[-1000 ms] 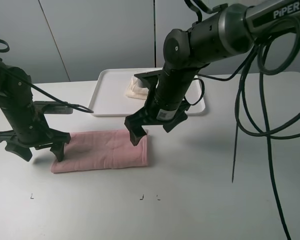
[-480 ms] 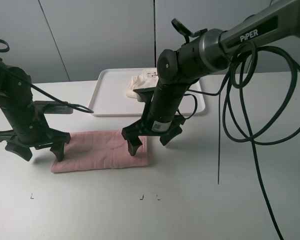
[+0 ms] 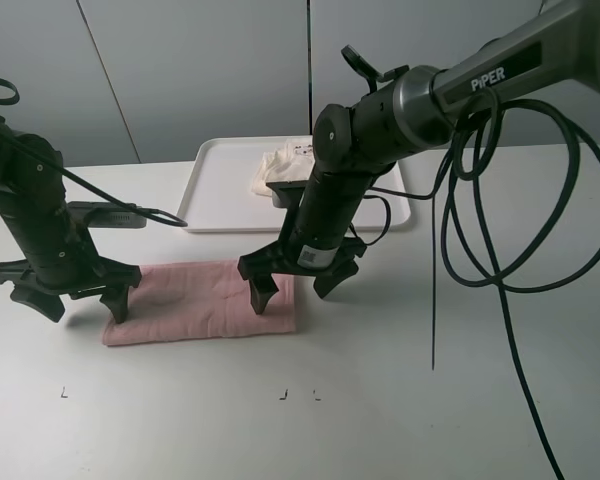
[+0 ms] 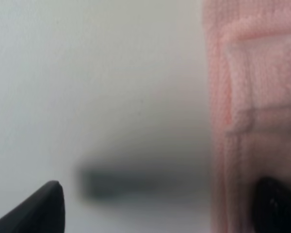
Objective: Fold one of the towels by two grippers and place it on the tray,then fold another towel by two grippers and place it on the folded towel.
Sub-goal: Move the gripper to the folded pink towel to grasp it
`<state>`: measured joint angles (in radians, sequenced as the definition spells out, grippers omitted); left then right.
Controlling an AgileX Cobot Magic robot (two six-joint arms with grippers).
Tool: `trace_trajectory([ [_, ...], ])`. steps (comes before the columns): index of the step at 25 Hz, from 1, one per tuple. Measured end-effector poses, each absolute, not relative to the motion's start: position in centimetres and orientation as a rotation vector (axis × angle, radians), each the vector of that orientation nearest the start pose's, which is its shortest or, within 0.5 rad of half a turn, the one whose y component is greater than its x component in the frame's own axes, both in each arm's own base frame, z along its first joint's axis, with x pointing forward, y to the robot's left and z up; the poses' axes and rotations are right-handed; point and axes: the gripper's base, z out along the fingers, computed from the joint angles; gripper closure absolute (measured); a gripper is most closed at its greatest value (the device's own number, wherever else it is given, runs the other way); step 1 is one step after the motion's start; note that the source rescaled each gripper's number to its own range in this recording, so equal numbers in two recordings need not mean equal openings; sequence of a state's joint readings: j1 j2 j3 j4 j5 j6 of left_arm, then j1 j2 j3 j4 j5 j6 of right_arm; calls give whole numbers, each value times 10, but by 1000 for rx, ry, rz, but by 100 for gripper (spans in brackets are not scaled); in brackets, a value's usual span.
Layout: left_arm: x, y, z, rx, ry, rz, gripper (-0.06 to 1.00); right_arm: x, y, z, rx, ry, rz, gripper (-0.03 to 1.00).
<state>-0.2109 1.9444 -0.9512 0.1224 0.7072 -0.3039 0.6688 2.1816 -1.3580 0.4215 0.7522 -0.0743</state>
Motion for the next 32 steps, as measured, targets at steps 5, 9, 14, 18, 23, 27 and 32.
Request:
trace_trajectory([
  [5, 302, -57, 97, 3, 3158, 135, -5, 303, 272, 92, -671, 3033, 496, 9],
  [9, 302, -57, 97, 3, 3158, 135, -5, 303, 272, 92, -669, 3032, 496, 14],
  [14, 302, -57, 97, 29, 3156, 135, -5, 301, 277, 91, -685, 3016, 497, 21],
  [18, 302, -57, 97, 35, 3156, 135, -5, 299, 282, 91, -693, 2988, 494, 39],
  [23, 303, -57, 97, 35, 3155, 134, -5, 303, 281, 89, -686, 2958, 452, 90],
  [27, 303, -57, 97, 35, 3155, 134, -5, 303, 284, 89, -687, 2936, 453, 97],
  [32, 303, -57, 97, 35, 3155, 134, -5, 298, 289, 89, -715, 2927, 455, 97],
])
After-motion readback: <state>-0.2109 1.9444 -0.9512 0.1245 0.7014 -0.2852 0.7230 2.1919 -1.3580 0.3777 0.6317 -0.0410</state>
